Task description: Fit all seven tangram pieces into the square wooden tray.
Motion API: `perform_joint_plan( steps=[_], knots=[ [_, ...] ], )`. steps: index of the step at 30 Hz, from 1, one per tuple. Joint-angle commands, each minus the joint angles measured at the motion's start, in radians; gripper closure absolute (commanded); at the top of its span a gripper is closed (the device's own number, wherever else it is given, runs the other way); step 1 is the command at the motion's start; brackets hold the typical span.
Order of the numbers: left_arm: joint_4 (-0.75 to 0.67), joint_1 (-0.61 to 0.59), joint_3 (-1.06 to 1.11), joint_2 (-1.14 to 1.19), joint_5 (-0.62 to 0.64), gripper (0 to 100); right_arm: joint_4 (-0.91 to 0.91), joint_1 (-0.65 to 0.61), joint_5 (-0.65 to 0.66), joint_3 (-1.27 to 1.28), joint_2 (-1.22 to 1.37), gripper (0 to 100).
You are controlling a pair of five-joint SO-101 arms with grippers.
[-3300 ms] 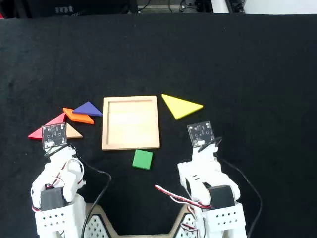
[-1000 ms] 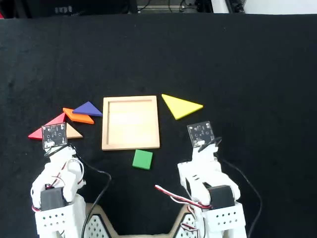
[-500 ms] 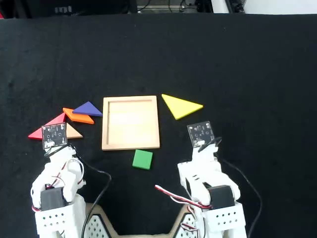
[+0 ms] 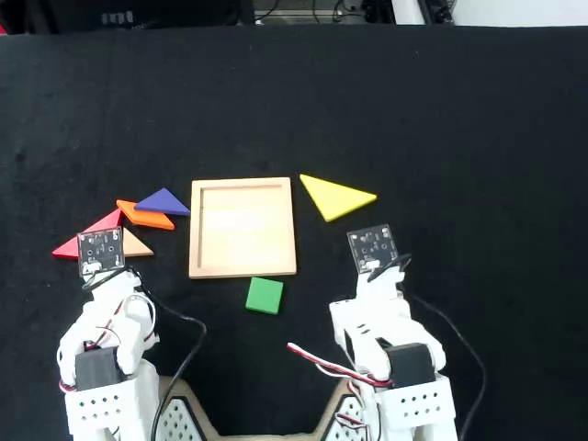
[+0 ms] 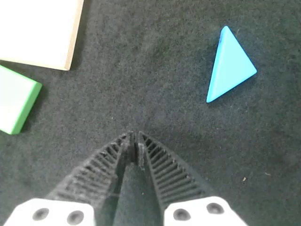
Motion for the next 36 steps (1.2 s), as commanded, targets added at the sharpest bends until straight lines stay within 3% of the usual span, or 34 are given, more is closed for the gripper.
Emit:
perform_joint_plan(
  steps=[1, 25, 32, 36],
  knots=[
    [-0.002, -0.007, 0.018, 0.000, 0.000, 97, 0.006, 0.012, -0.005, -0.002, -0.090, 98.4],
    [-0.012, -0.002, 0.018, -0.005, 0.000, 97, 0.006, 0.009, -0.008, -0.002, -0.090, 98.5],
    [-0.218, 0.008, -0.033, -0.005, 0.000, 97, 0.006, 0.009, -0.005, -0.002, -0.090, 98.4],
    [-0.262, 0.033, -0.056, -0.005, -0.005, 97, -0.002, 0.009, -0.003, -0.002, -0.090, 98.4]
  ],
)
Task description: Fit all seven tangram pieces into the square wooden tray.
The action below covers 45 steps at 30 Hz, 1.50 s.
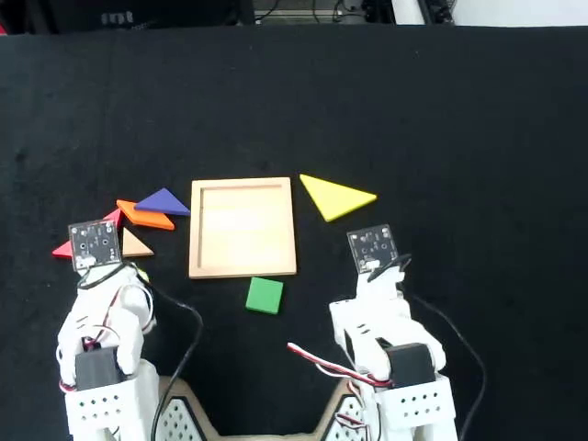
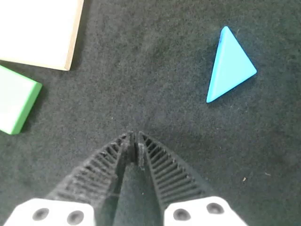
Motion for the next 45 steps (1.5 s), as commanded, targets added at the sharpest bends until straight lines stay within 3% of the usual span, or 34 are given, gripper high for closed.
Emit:
perform_joint_plan(
  steps=[1, 4, 7, 11, 14, 19, 22, 28, 31, 37, 45],
  knots=[
    [-0.040, 0.042, -0.054, -0.005, -0.002, 97, -0.002, 0.009, -0.003, -0.002, -0.090, 98.4],
    [-0.035, 0.128, -0.047, -0.005, -0.017, 97, -0.110, 0.012, -0.003, -0.002, -0.090, 98.3],
    [-0.046, 0.174, -0.012, -0.005, -0.127, 97, -0.324, 0.044, -0.003, -0.002, -0.090, 98.3],
    [-0.127, 0.108, -0.068, -0.005, -0.284, 97, -0.511, 0.071, -0.002, -0.002, -0.090, 98.3],
    [-0.170, 0.119, -0.117, -0.005, -0.230, 97, -0.614, 0.071, -0.002, -0.004, -0.090, 98.3],
    [-0.100, 0.196, -0.217, -0.005, -0.150, 97, -0.718, 0.118, -0.003, -0.074, -0.088, 98.2],
    [-0.132, 0.209, -0.243, -0.005, -0.183, 97, -0.741, 0.155, -0.003, -0.147, -0.087, 97.4],
    [-0.321, 0.216, -0.236, 0.002, -0.117, 97, -0.706, 0.163, -0.003, -0.188, -0.087, 78.9],
    [-0.316, 0.259, -0.237, 0.002, -0.055, 97, -0.637, 0.163, -0.003, -0.191, -0.087, 81.2],
    [-0.242, 0.343, -0.245, 0.003, -0.138, 97, -0.589, 0.199, -0.003, -0.225, -0.085, 86.9],
    [-0.325, 0.160, -0.340, 0.026, 0.021, 97, -0.529, 0.193, -0.003, -0.366, -0.082, 87.1]
  ],
)
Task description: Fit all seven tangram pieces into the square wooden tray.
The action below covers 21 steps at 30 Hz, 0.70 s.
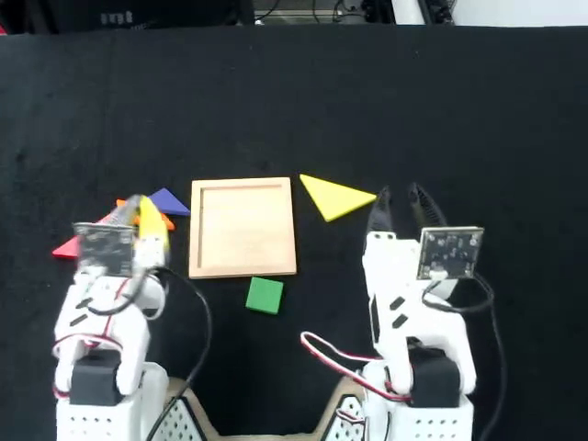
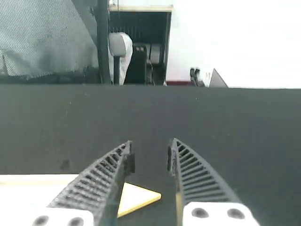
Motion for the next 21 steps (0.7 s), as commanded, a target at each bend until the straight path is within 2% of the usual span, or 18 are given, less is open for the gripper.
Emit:
perform_joint_plan(
  steps=[1, 5, 10, 15, 18, 21],
  knots=[
    [-0.051, -0.045, -0.119, 0.049, 0.048, 97, 0.008, 0.015, -0.002, -0.087, -0.082, 87.1],
    [-0.060, 0.002, -0.289, 0.244, 0.028, 97, -0.035, 0.015, -0.003, -0.094, -0.082, 87.1],
    [0.009, 0.036, -0.651, 0.618, 0.008, 97, -0.110, 0.015, -0.003, -0.091, -0.081, 87.1],
    [0.293, 0.038, -1.070, 1.002, 0.008, 97, -0.180, -0.083, -0.002, -0.091, 0.015, 87.1],
    [0.471, 0.038, -1.316, 1.209, 0.006, 97, -0.272, -0.144, -0.002, -0.105, 0.185, 87.1],
    [0.620, 0.039, -1.531, 1.367, 0.003, 97, -0.328, -0.149, -0.002, -0.162, 0.406, 87.1]
  ],
)
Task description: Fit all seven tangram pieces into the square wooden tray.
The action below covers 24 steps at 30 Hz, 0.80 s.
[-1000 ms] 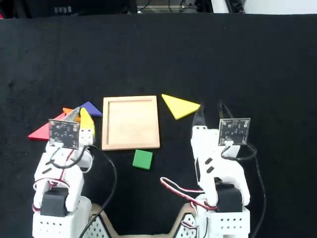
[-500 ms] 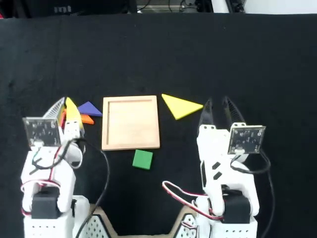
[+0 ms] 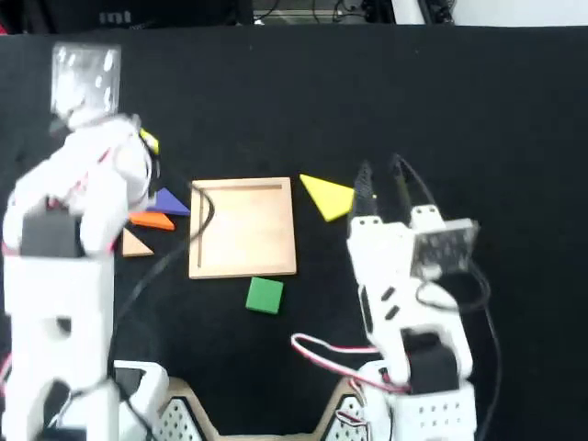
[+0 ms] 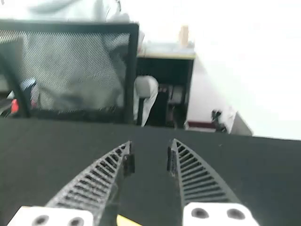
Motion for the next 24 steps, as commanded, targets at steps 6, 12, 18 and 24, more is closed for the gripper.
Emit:
perform_joint_plan(
  steps=[6, 12, 18, 24],
  knots=[
    [0.350, 0.042, -0.527, 0.350, -0.242, 97, -0.069, -0.023, 0.000, -0.249, 0.657, 87.1],
    [0.494, 0.085, -0.582, 0.476, -0.390, 97, -0.078, -0.026, -0.008, -0.332, 1.003, 87.1],
    [0.493, -0.019, -0.587, 0.483, -0.545, 97, -0.078, -0.015, -0.006, -0.348, 1.066, 87.1],
    [0.500, -0.203, -0.575, 0.482, -0.956, 97, -0.078, -0.014, -0.005, -0.343, 1.061, 87.1]
  ],
)
